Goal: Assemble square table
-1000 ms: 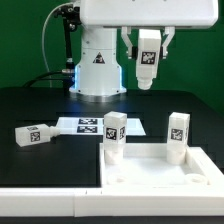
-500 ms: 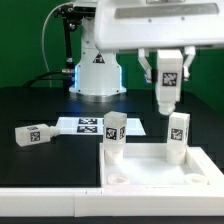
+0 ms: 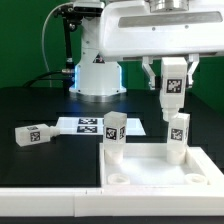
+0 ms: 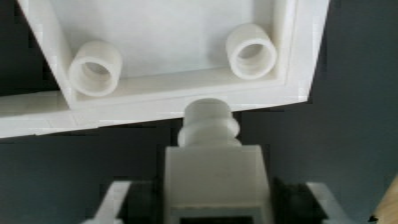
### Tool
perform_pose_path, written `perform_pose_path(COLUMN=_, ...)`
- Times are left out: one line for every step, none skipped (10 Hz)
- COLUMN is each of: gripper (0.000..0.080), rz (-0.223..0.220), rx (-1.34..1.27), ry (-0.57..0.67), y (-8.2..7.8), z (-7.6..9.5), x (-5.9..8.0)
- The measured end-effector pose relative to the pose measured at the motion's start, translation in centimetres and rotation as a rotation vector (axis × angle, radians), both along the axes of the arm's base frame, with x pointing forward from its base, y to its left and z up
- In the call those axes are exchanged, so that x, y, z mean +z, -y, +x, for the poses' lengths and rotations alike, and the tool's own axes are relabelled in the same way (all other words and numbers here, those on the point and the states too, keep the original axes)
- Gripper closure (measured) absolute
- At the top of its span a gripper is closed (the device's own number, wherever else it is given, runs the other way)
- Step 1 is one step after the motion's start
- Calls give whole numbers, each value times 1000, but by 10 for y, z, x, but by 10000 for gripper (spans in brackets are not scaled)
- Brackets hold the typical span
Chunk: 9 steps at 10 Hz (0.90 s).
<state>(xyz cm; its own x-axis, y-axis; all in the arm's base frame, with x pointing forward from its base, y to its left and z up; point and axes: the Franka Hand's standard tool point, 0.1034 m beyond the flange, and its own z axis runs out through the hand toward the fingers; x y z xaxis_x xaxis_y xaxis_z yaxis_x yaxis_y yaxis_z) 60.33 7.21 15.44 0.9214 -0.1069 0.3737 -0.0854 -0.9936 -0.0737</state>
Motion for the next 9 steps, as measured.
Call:
perform_pose_path(gripper=517, rz=-22, rx=34, ry=36, y=-7, z=6, x=-7)
perform_pose_path(gripper=517, rz=-48, rx=81, ry=77, y=-15, z=13, x=-20)
perform_pose_path(gripper=517, rz=-50, rx=82, ry=75, y=-16, z=15, x=-26)
perform_pose_path(gripper=517, rz=-49, rx=81, ry=76, y=-15, z=15, x=-24)
perform_pose_path(gripper=517, rz=-50, rx=81, ry=76, y=-15, z=15, x=-25)
perform_pose_path(gripper=517, rz=-50, rx=81, ry=74, y=-15, z=14, x=-26)
perform_pose_path(gripper=517, rz=-49, rx=81, ry=76, y=-17, z=14, x=-29)
perform_pose_path(gripper=517, rz=-54, rx=90, ry=97, y=-26, z=14, x=-42)
perform_pose_path(gripper=517, rz=-64, rx=106, ry=94, y=-29, z=19, x=-52)
